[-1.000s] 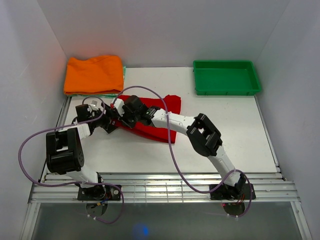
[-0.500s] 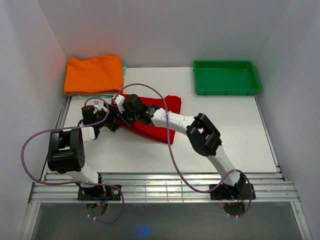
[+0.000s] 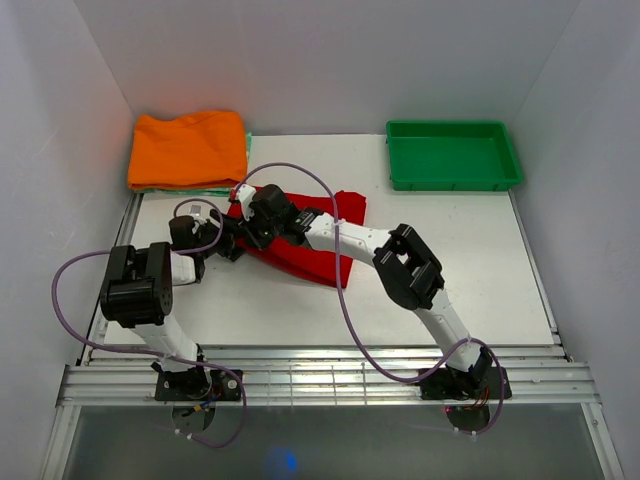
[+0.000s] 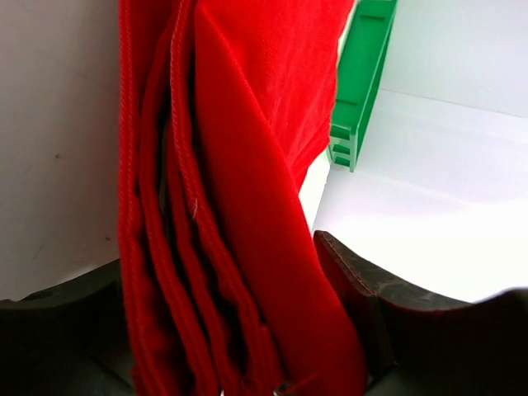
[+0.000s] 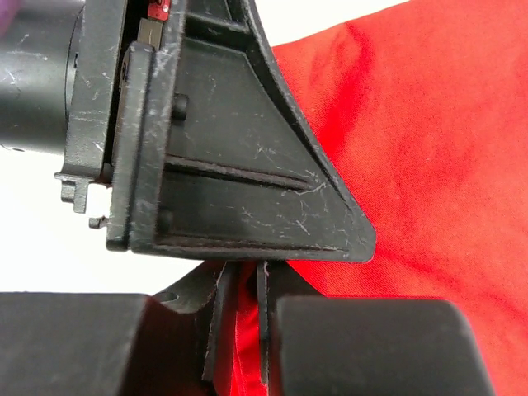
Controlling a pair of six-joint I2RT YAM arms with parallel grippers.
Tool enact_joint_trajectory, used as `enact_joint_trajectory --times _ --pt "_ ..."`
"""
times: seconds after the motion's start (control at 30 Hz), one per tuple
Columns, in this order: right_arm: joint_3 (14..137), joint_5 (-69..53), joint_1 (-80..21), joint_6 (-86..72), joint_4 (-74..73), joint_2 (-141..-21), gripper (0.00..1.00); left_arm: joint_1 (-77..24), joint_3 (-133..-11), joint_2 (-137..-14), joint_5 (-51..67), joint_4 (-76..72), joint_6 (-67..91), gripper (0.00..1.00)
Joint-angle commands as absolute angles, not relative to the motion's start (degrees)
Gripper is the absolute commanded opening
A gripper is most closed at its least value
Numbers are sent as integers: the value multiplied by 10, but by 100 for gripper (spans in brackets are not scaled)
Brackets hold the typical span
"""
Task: Fold and stack the trousers
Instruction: Neatly place the folded trousers to the corner
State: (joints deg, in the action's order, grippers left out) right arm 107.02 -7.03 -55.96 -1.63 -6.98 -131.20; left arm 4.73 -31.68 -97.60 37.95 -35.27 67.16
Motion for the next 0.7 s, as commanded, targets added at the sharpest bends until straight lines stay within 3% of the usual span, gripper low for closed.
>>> enact_joint_trajectory --times 0.0,0.13,0.67 --pt "1071 -102 -554 -38 -22 -1285 8 42 -325 -987 395 -411 681 76" --pt "1065 -124 -551 -31 -22 -1285 8 42 -333 -1002 403 -419 672 82" --pt "1051 -215 -538 -6 -29 -1280 8 32 -387 -1064 452 -395 635 70"
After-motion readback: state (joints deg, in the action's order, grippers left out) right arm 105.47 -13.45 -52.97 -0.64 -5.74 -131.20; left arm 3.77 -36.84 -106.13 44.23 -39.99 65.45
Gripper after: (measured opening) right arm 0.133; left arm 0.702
